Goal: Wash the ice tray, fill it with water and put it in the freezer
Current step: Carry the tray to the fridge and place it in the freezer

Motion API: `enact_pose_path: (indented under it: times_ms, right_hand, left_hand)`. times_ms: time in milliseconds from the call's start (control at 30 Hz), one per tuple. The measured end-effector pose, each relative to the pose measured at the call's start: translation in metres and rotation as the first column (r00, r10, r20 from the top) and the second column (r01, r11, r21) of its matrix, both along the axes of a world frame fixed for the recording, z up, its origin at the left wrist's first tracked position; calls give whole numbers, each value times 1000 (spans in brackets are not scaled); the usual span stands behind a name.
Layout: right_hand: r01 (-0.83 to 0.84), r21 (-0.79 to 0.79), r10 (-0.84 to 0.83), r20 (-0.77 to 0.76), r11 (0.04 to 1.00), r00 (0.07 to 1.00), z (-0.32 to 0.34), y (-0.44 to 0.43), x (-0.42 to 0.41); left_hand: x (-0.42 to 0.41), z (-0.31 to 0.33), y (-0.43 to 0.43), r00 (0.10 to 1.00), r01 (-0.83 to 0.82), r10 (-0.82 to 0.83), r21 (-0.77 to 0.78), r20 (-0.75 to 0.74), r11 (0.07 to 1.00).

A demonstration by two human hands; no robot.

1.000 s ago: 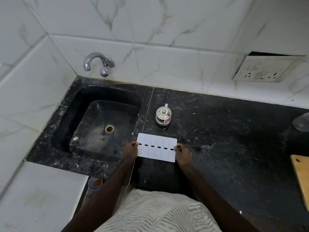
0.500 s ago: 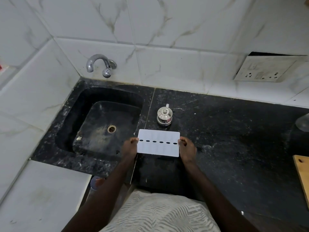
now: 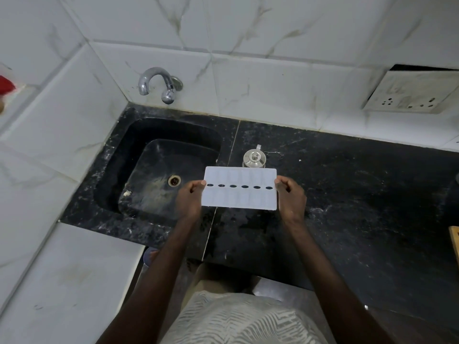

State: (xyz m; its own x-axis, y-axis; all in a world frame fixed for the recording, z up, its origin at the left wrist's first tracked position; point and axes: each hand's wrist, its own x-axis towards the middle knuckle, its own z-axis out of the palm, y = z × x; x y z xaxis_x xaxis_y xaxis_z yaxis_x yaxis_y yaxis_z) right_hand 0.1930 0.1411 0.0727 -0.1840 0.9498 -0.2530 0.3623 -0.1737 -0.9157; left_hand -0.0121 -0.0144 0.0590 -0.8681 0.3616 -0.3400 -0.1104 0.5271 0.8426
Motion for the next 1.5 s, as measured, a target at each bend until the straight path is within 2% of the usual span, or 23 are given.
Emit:
enact_pose_path:
  times_ms: [333, 667, 1000, 1500]
  right_hand:
    - [129, 35, -124, -112, 991, 986, 36, -21, -6]
    - [231, 93, -208, -210, 968, 955, 65, -67, -17]
    - [293, 129, -256, -244, 947, 935, 74, -133, -33]
    - [270, 132, -232, -249, 954, 941, 90, -217, -14]
  left_hand:
    - [-4, 53, -8, 998, 12, -24, 212, 52, 977]
    - [-23, 88, -29, 996, 18, -46, 334, 77, 942]
    - [-27, 101, -90, 993, -73, 32, 379, 112, 922]
    - [0, 116, -178, 976, -165, 100, 365, 191, 916]
